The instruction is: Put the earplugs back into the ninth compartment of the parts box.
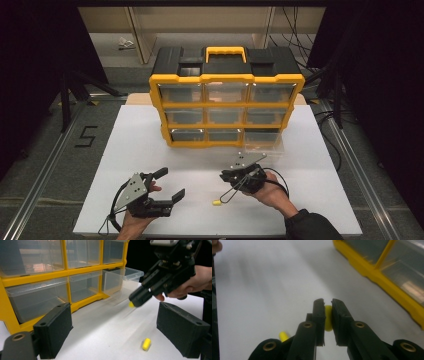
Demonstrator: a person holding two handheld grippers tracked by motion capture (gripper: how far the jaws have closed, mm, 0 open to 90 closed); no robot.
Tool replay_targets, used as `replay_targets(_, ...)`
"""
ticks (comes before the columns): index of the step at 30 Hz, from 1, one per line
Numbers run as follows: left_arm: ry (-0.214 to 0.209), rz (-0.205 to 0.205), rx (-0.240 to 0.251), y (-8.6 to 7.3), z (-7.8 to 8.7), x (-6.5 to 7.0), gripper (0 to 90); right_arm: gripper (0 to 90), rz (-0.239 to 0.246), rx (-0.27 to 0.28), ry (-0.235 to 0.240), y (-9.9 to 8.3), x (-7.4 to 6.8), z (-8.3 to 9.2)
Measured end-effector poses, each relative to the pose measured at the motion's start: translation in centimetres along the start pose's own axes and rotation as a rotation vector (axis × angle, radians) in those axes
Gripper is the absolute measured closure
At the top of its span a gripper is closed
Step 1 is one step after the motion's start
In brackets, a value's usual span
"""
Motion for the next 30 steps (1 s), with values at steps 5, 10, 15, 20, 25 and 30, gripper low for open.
replay_targets(5,0.0,-0.001,0.004,0.0,0.0,0.0,12.5,81.7,-0.031,0.057,-0.028,0.7,0.8,1.1)
replay_targets(10,0.001,0.0,0.006,0.1,0.0,0.0,12.5,81.7,-0.07,0.122,-0.06,1.4,1.9,2.5)
replay_targets(15,-0.002,0.004,0.013,0.1,0.1,0.0,12.5,81.7,-0.1,0.163,-0.084,1.8,2.8,3.3)
replay_targets(20,-0.002,0.004,0.014,0.1,0.1,0.0,12.5,81.6,-0.115,0.179,-0.096,2.0,3.3,3.7)
replay_targets(25,-0.002,0.003,0.012,0.1,0.1,0.0,12.5,81.5,-0.126,0.191,-0.108,2.1,3.8,4.0)
replay_targets(30,-0.001,0.003,0.014,0.1,0.1,0.0,12.5,81.4,-0.14,0.201,-0.122,2.1,4.3,4.3)
Point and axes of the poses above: each handheld gripper's, and its own axes: z roughly backward along the jaws, y roughly out of its top, x roughly to its right, the point moved 4 cm from there along -z, roughly forward along the jaws, and after that the axes turned 2 degrees about -z, right-handed, at the moved point
